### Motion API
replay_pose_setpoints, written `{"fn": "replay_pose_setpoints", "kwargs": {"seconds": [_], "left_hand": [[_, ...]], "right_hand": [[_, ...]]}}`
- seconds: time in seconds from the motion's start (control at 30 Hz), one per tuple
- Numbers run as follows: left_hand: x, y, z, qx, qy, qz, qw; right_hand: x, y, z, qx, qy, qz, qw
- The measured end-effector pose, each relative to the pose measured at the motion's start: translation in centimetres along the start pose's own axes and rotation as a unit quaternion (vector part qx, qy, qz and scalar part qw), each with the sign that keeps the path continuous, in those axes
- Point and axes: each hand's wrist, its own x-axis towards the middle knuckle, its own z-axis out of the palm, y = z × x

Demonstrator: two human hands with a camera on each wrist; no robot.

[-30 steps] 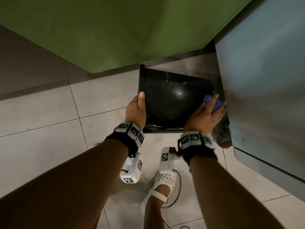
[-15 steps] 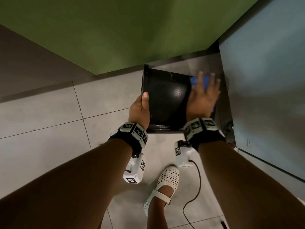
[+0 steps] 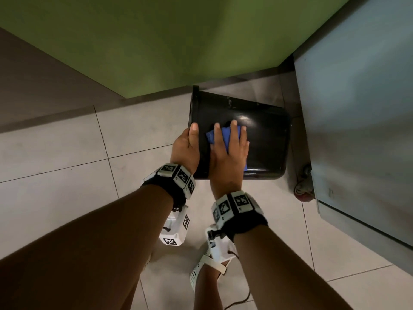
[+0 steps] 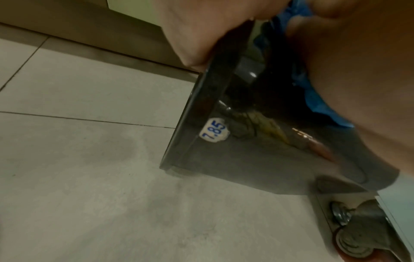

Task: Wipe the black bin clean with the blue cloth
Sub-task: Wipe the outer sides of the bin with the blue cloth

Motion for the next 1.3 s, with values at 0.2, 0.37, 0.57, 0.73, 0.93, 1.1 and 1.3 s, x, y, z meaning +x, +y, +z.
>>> {"fn": "replay_pose_setpoints", "kwargs": {"seconds": [0.2,0.37,0.57,0.73,0.93,1.1,1.3], "left_hand": [[-0.2,-0.4,-0.1,-0.002,-0.010,0.006,1.000],[0.0,-0.4,0.1,-0.064,-0.025,-0.007,0.998],[0.3,-0.6,-0.2,-0.100,-0.048,-0.012,0.994],[0.4,-0.8,-0.4,-0.109,-0.055,-0.012,0.992],[0.4,-1.1,0.1,-0.064,-0.026,0.027,0.997],[-0.6,-0.9,0.0,-0.009,-0.022,0.023,0.999],[-0.7,-0.3,-0.3,-0.017,-0.058,-0.003,0.998]], "right_hand": [[1.7,8.1,-2.4,0.070,0.044,0.252,0.964],[1.5,5.2,-1.7,0.057,0.070,0.247,0.965],[-3.0,-2.8,0.9,0.051,-0.037,0.028,0.998],[1.2,-2.6,-0.1,0.051,-0.044,0.001,0.998],[5.7,-1.9,-1.9,0.090,-0.063,0.019,0.994],[4.4,6.1,-2.1,0.040,0.026,0.323,0.945],[3.5,8.7,-2.1,0.056,0.067,0.361,0.928]]}}
